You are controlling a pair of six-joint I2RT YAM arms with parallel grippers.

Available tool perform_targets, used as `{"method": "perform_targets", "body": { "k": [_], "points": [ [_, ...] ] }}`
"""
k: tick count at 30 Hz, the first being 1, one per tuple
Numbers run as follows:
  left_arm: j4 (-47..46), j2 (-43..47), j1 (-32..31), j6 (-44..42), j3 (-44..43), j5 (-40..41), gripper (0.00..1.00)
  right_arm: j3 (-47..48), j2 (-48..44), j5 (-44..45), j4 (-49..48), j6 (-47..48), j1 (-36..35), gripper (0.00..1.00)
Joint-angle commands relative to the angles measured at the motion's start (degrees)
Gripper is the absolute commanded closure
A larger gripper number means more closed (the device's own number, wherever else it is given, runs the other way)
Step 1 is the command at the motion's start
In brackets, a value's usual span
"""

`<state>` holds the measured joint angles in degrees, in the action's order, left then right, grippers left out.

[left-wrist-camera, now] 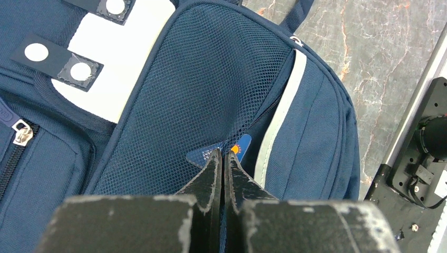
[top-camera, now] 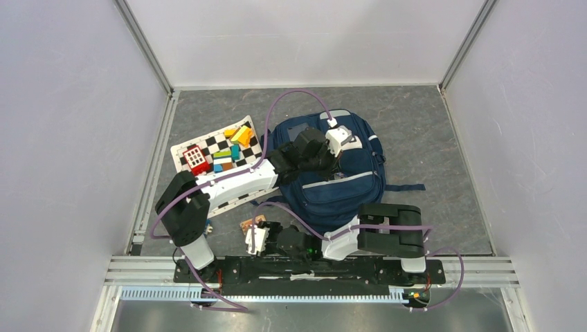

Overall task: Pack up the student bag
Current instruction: Pick up the stationery from the center of the board.

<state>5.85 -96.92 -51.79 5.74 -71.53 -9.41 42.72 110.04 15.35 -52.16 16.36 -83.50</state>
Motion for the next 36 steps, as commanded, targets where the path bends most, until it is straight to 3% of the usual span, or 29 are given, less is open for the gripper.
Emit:
{"method": "perform_targets", "body": {
  "k": [1,21,29,33,36],
  "points": [
    [-1.2,1.6,0.5,-3.5,-3.6,-2.6,0.98,2.6,2.3,-1.7,-2.2,2.2,0.3,0.41],
    [2.2,0.1,2.5,-7.6,-5.3,-8.4,0.98,6.4,7.5,-5.3,-5.6,6.8,2.6,0.43],
    [1.7,0.6,3.3,-8.3,-3.8,-8.7,0.98,9.2,8.9,-5.8,-2.3,7.0,2.7,0.56],
    [0.9,1.4,3.5,-8.0,-3.3,-8.6,0.98,8.9,8.4,-5.0,-1.9,6.8,2.7,0.72],
    [0.4,1.7,3.5,-7.8,-3.1,-8.5,0.98,8.5,7.6,-3.9,-0.6,6.3,2.6,0.76]
  ]
}}
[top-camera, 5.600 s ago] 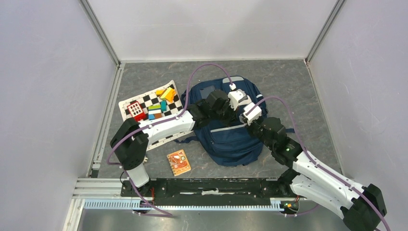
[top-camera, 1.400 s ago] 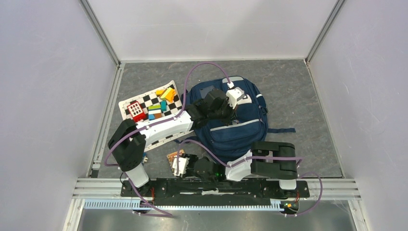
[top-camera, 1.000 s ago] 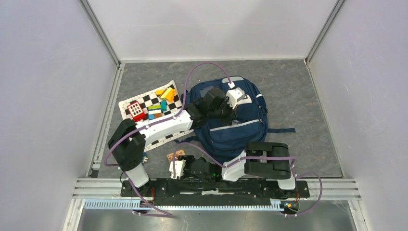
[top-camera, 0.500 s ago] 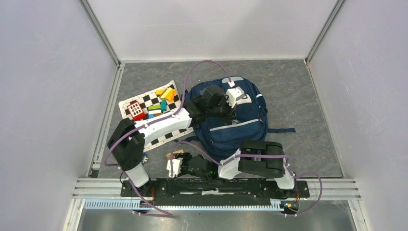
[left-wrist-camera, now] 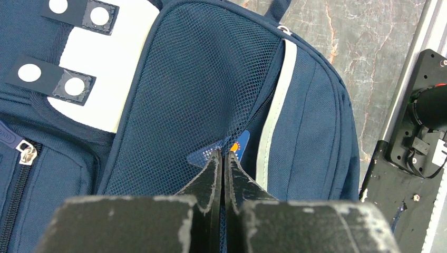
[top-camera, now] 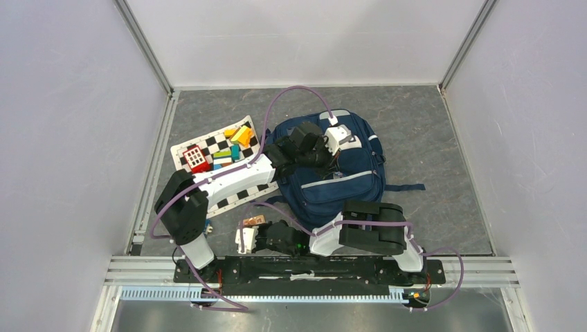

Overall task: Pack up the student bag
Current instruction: Pick up the stationery from the center of the board.

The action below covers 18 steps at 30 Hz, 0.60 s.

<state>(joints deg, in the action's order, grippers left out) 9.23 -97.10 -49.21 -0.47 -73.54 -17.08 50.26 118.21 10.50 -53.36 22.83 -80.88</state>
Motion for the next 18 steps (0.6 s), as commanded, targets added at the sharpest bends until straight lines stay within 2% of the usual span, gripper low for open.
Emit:
{"method": "perform_targets", "body": {
  "k": [1,3,6,14,18],
  "points": [
    [-3.2,1.9,0.9,-1.4,-1.1,-0.9,0.98,0.8,-0.8,1.4,1.1,-0.5,0.0,0.78],
    [-3.3,2.0,0.9,-1.2,-1.0,-1.2,0.98,0.1,-1.6,2.3,1.7,-1.2,-0.2,0.91],
    [-3.5,2.0,0.9,-0.8,-1.1,-1.5,0.98,-1.9,-3.9,4.1,1.5,-2.5,-0.4,1.0],
    [-3.7,1.8,0.9,-0.1,-1.3,0.7,0.98,-11.9,-12.8,7.7,-1.6,-6.5,-2.3,1.0],
    [-3.7,1.9,0.9,1.3,-1.4,2.0,0.98,-16.8,-20.8,11.1,-0.6,-7.6,-4.2,1.0]
  ]
}}
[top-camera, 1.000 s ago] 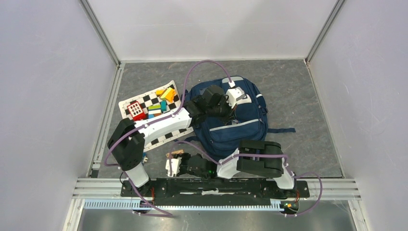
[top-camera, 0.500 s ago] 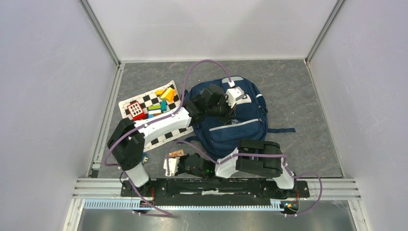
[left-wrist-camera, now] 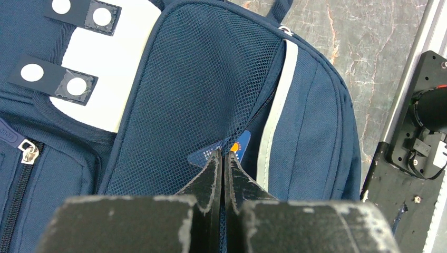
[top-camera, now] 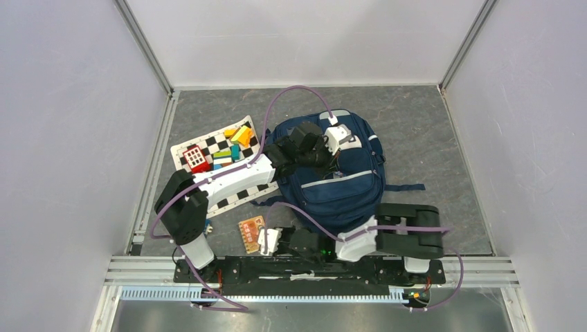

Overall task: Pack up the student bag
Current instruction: Pick up the stationery from the center of the board.

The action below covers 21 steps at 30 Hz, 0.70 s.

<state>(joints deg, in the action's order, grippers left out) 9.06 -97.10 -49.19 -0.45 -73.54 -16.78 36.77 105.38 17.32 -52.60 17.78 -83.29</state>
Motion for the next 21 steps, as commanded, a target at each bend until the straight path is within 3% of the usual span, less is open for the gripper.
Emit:
{"method": "perform_targets", "body": {
  "k": [1,6,14,21],
  "points": [
    [-3.6,1.8,0.9,1.6,-1.4,2.0,0.98,-4.3,-10.2,5.4,-0.7,-3.1,-2.2,1.0],
    [-3.5,1.9,0.9,2.6,-1.7,4.3,0.98,-11.0,-24.9,10.2,6.0,-7.3,-4.8,1.0],
    [-3.3,2.3,0.9,5.3,-1.8,10.8,0.98,-15.2,-49.5,24.2,33.8,-16.7,-4.5,1.0],
    [-3.6,3.0,0.9,6.2,-0.3,12.1,0.98,-12.0,-67.9,24.4,50.1,-17.0,6.3,1.0]
  ]
}}
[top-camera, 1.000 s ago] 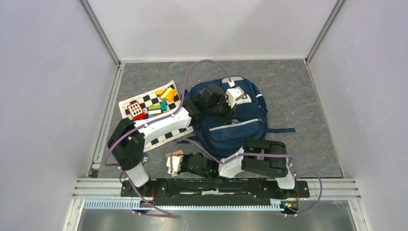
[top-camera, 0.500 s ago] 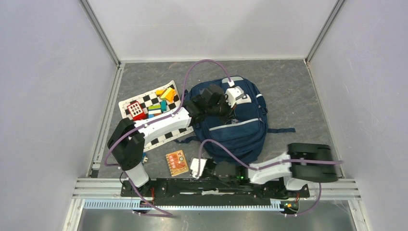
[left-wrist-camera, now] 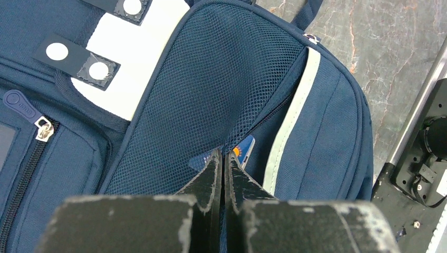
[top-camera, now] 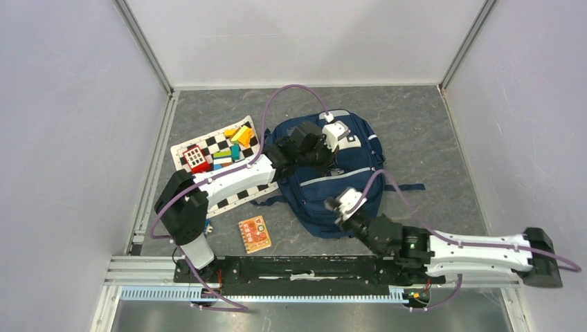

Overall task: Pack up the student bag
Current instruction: Pick up the stationery from the center of the board, then place the stationery in the student bag.

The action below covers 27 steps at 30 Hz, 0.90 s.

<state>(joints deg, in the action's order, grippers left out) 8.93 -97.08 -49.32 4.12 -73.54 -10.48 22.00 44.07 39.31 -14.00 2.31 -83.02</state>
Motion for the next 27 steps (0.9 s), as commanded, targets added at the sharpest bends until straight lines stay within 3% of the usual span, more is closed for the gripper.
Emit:
{"method": "perform_targets", "body": {
  "k": [1,7,15,21,27],
  "points": [
    [-3.9,3.2,1.1,1.8,0.0,5.7,0.98,3.6,-7.8,1.3,12.7,-0.6,8.9,1.0],
    [-4.4,3.5,1.1,2.6,0.4,4.5,0.98,7.5,-5.9,-3.0,15.2,5.7,21.1,1.0],
    [-4.6,4.8,1.1,2.6,1.4,4.0,0.98,5.4,-0.9,-19.4,3.6,8.2,33.8,1.0],
    [-4.5,4.9,1.1,2.8,1.0,3.2,0.98,1.6,3.6,-27.3,-6.9,9.0,37.9,1.0],
    [-4.5,5.5,1.1,3.1,0.8,3.3,0.98,-1.0,6.7,-32.5,-10.7,7.4,38.5,1.0]
  ]
}}
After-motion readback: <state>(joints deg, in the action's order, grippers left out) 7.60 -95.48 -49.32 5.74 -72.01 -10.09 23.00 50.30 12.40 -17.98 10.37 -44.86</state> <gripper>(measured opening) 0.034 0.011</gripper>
